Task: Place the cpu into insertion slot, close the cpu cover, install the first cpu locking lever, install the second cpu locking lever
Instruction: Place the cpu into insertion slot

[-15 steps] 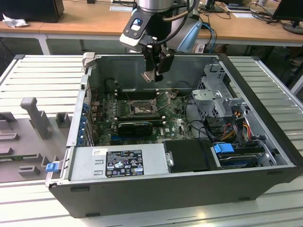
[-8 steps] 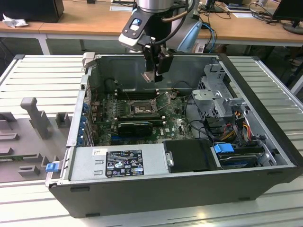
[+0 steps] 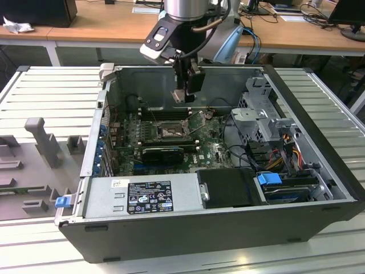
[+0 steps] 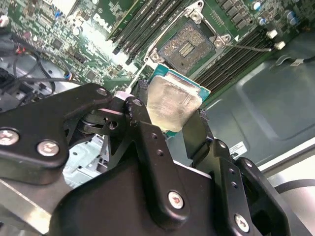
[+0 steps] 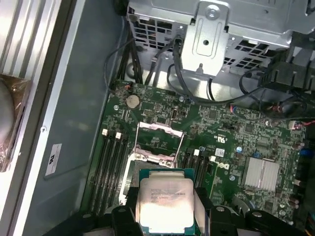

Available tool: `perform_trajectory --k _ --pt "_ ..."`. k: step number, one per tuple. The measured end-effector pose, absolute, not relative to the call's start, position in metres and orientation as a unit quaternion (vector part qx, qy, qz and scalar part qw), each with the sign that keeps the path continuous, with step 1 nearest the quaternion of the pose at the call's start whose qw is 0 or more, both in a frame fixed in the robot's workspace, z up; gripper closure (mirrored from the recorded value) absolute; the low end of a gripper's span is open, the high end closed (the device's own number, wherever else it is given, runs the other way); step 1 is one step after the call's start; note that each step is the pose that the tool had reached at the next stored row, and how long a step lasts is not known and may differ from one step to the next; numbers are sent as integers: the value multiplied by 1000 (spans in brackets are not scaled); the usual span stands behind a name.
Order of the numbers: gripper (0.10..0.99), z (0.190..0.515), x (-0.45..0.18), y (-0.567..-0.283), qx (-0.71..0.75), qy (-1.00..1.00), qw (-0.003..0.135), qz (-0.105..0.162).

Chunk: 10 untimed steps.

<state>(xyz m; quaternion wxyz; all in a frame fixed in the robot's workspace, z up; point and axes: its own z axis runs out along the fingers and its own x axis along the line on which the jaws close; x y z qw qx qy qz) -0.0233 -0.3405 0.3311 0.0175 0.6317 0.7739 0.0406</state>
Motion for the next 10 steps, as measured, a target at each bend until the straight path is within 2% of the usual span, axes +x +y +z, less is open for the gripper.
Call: perform_trajectory --k 10 --pt "561 328 -23 -340 674 737 20 40"
